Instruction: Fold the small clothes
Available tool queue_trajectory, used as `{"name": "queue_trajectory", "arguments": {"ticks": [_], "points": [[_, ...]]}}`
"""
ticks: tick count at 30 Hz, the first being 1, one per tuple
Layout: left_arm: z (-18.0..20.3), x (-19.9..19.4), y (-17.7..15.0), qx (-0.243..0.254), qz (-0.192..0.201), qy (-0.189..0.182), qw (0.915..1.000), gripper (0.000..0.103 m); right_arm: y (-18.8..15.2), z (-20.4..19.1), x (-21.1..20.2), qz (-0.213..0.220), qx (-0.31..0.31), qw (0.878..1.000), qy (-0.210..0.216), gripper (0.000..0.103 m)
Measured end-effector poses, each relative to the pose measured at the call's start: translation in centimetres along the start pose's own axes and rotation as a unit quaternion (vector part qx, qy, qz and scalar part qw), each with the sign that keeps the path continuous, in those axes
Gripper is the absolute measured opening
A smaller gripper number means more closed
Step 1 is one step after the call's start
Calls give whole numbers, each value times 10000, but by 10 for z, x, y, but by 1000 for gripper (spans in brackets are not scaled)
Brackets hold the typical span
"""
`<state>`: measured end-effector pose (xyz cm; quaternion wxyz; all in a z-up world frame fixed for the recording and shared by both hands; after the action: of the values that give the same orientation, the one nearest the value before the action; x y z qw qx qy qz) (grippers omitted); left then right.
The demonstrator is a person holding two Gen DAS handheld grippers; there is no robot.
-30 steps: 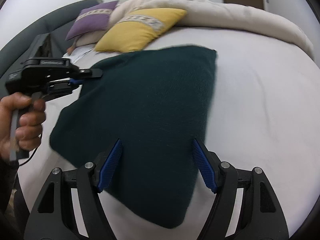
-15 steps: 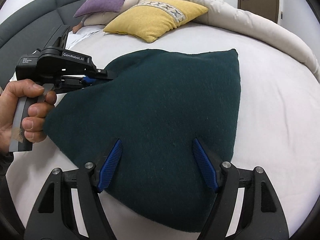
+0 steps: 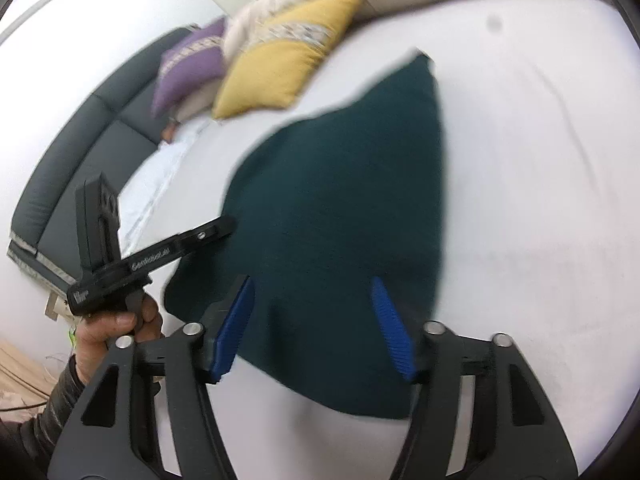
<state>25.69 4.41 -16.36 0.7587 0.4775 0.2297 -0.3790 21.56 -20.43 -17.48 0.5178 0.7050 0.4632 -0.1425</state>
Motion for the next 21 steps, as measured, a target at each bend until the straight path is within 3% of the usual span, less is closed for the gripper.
{"name": "queue_trajectory", "arguments": {"ticks": [4,7,10,13,15,18,21], "points": [[0,-3,-4,260,108,65,9996,21,-8,20,-4,13,331,9994,132,35],[1,-8,-5,259,107,38,9996,21,-13,27,-9,-130,285,9993,-209,35],[1,-24,0,307,162,200,9992,31,-4,29,-24,-76,144,9982,-571,39],[12,-43,23,240,499,122,9984,34,21,28,-39,258,57,9989,-390,39],[29,-41,41,329,555,-34,9979,41,46,26,-39,378,111,9992,-110,40],[48,-9,66,236,250,-314,9989,46,85,19,-13,286,125,9986,435,47],[50,30,77,68,-62,-180,9998,46,119,30,26,55,475,9968,635,47]]}}
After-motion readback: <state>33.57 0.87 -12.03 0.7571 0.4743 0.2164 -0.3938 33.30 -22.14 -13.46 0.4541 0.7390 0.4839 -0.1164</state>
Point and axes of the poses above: each gripper's, at about its wrist camera, not at the fingertips, and x roughly the way its jaws point, z to its right, y to its top, the point moved 4 cm from there along x, roughly the way its jaws point, and after that the axes turned 10 degrees about -x, right-handed, at the moved point
